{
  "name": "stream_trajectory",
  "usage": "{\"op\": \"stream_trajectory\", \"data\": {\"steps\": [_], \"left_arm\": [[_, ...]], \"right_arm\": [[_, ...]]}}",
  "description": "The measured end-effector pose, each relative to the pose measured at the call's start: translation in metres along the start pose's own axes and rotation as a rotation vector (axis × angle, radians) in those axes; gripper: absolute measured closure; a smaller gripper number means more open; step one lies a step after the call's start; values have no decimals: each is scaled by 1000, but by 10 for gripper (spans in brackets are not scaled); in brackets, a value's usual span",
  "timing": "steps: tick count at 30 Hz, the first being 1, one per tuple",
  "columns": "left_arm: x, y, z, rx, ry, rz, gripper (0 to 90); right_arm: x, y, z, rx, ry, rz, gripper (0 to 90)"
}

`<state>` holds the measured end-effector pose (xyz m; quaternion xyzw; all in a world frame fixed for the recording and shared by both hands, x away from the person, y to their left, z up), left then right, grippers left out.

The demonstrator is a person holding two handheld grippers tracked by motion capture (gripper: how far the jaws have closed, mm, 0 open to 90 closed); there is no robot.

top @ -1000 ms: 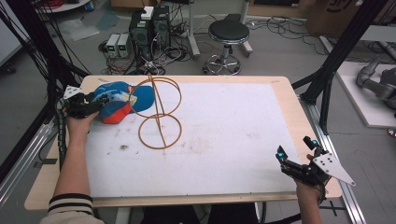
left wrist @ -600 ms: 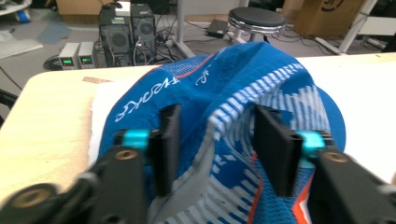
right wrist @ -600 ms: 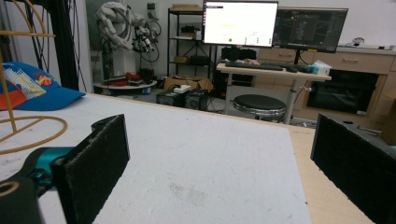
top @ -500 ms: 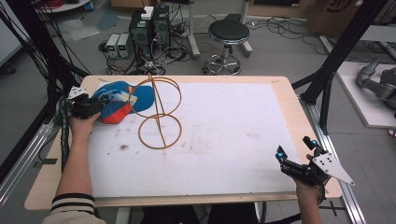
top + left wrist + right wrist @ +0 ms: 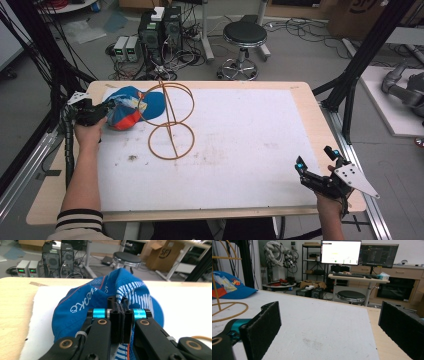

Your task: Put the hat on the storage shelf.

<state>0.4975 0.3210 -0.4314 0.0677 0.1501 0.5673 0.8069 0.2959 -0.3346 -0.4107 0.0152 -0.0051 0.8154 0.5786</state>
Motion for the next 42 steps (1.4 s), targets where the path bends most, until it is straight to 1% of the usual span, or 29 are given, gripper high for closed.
{"op": "stream_trajectory", "data": {"steps": [1,2,4,7,8,11,14,16,17,20,21,22,25,28,30,37,42], "left_arm": [[-1,1,2,-10,0,-4,891],[-3,2,4,-24,-11,-7,891],[-6,5,9,-56,-19,-13,891],[-10,8,15,-97,-20,-18,891],[-10,9,17,-105,-22,-11,891],[-10,12,20,-129,-10,-9,891],[-11,15,25,-145,-4,-9,892],[-15,17,33,-147,-22,-5,891],[-17,18,36,-151,-27,-8,891],[-27,21,51,-174,-51,-15,892],[-32,23,60,-185,-61,-15,892],[-32,23,60,-185,-61,-15,892],[-39,24,69,-197,-69,-17,892],[-45,26,76,-214,-60,-17,892],[-48,27,80,-221,-66,-16,892],[-60,34,100,-246,-76,-1,891],[-69,38,117,-262,-88,21,891]], "right_arm": [[0,0,0,-1,0,0,41],[0,0,0,-1,1,1,41],[0,0,0,-1,1,2,41],[1,0,0,-1,-1,3,41],[1,0,0,-1,0,3,41],[1,-1,1,-3,2,6,41],[1,-1,1,-3,3,4,41],[1,-1,0,-1,-1,4,41],[1,-1,0,-1,4,5,41],[1,-1,1,-1,2,6,41],[2,-1,1,-4,1,7,41],[2,-1,1,-4,1,7,41],[1,0,2,-9,4,7,41],[1,0,3,-10,-1,8,41],[0,0,3,-13,3,7,41],[1,0,3,-14,3,11,41],[2,1,4,-18,2,15,41]]}}
Point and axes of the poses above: each handheld gripper's, and its own axes: y roughly backward along the jaws, z roughly out of its top, x roughly to its left, the point moved 6 cm from there along -y, roughly forward along the jaws, and after that the axes turned 4 degrees about -y, right-handed, at the moved point
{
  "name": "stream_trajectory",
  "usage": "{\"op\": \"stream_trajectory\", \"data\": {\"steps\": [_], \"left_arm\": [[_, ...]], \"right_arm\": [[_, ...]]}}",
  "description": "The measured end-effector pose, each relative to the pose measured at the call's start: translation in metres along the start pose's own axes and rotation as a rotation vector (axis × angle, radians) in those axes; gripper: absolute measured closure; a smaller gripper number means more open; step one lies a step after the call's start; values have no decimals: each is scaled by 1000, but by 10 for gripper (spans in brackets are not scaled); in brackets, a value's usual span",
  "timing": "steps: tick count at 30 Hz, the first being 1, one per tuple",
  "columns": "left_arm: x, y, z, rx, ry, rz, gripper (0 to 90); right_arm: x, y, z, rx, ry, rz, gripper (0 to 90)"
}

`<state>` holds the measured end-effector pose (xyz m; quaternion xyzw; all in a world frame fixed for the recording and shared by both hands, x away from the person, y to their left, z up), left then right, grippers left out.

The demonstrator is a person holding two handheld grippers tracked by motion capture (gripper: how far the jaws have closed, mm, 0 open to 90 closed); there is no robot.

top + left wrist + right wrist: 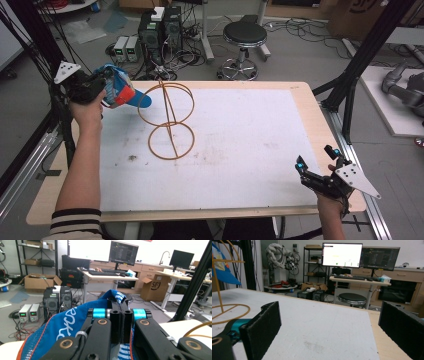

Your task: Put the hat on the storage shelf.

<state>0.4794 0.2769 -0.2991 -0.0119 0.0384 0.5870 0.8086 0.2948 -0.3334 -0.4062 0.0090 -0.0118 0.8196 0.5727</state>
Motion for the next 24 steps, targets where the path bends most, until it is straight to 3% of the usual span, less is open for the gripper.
{"op": "stream_trajectory", "data": {"steps": [10,24], "left_arm": [[-14,-1,39,-47,-22,35,892],[-47,-6,82,-100,-29,33,892]], "right_arm": [[0,0,0,0,-1,5,41],[0,-1,0,-3,6,12,41]]}}
Point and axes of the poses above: each handheld gripper's, and its own axes: y roughly backward along the jaws, z roughly out of its top, x roughly to its left, the point moved 6 cm from there along -y, roughly forward along the jaws, and after that the axes turned 4 degrees about -y, right-handed, at the moved point
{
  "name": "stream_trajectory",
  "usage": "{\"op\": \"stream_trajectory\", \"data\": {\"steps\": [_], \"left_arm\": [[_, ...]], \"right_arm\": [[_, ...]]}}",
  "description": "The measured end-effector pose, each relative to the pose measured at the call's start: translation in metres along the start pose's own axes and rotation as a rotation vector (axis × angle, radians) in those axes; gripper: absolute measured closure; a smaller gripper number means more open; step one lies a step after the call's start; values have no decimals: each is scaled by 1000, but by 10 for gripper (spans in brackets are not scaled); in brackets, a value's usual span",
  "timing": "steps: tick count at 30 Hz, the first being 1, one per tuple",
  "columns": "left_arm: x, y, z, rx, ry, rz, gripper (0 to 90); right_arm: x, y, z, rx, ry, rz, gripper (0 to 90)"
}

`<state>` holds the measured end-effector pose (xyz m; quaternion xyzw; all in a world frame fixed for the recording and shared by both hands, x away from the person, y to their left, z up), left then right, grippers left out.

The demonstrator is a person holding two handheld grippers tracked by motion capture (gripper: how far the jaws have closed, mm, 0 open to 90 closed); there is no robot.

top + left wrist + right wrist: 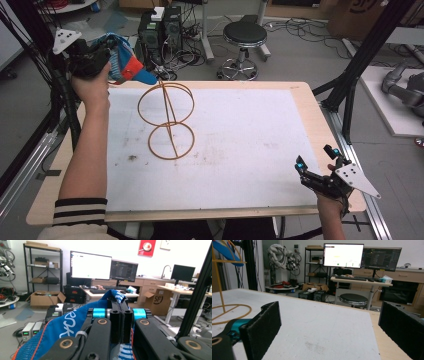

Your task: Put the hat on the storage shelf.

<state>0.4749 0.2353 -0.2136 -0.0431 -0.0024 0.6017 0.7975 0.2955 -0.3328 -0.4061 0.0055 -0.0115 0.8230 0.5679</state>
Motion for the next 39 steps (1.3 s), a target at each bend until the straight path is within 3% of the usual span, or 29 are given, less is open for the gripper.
{"op": "stream_trajectory", "data": {"steps": [9,19,27,33,35,39], "left_arm": [[-22,-4,14,5,24,-12,892],[-37,-7,28,-21,2,3,891],[-58,-6,36,-36,3,-50,892],[-75,-2,37,-33,6,-96,892],[-82,0,38,-30,-19,-99,891],[-91,4,35,-20,-11,-129,892]], "right_arm": [[1,0,0,2,-4,5,41],[2,-1,0,-1,-5,7,41],[1,0,1,-6,2,7,41],[1,0,2,-10,-1,8,41],[2,0,2,-9,-3,8,41],[2,0,4,-12,3,8,41]]}}
Point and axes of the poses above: each handheld gripper's, and its own axes: y roughly backward along the jaws, z roughly out of its top, x roughly to its left, the point moved 6 cm from there along -y, roughly forward along the jaws, and after that the axes turned 4 degrees about -y, right-handed, at the moved point
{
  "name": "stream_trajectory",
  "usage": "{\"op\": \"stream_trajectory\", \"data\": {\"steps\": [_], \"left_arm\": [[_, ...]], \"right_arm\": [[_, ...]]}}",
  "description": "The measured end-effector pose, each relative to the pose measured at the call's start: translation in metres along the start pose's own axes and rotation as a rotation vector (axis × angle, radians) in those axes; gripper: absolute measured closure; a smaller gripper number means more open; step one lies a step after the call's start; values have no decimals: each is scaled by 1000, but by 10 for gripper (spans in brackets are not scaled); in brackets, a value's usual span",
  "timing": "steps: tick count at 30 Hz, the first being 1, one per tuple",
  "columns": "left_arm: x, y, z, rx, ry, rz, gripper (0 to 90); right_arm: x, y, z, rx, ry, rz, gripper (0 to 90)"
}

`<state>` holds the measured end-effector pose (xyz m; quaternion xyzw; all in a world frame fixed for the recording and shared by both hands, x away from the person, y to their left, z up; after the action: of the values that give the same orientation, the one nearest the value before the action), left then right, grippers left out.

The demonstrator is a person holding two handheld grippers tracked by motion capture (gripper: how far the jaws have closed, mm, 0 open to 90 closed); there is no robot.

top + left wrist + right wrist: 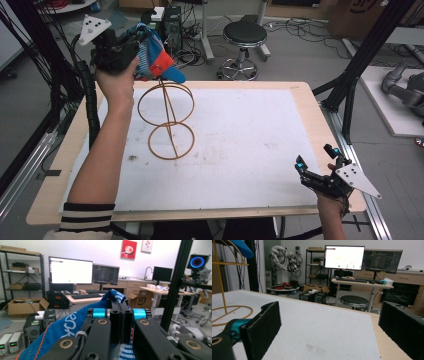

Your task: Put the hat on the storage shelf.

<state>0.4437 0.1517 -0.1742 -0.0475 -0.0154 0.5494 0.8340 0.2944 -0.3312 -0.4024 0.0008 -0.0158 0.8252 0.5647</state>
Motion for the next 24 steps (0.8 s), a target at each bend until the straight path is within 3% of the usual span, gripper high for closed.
{"op": "stream_trajectory", "data": {"steps": [11,14,18,24], "left_arm": [[-19,17,-20,36,-2,-53,891],[-21,23,-23,32,-21,-50,891],[-18,30,-28,20,-3,-48,890],[-21,35,-39,38,-9,-58,889]], "right_arm": [[2,0,4,-11,0,2,41],[3,-1,5,-16,2,5,41],[4,-1,7,-21,-1,9,41],[6,-3,6,-17,3,12,41]]}}
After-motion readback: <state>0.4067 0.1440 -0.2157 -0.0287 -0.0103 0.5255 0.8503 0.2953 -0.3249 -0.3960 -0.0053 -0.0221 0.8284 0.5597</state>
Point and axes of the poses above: each handheld gripper's, and its own axes: y roughly backward along the jaws, z roughly out of its top, x roughly to its left, the point moved 6 cm from there along -y, roughly forward along the jaws, and after that the axes turned 4 degrees about -y, right-handed, at the moved point
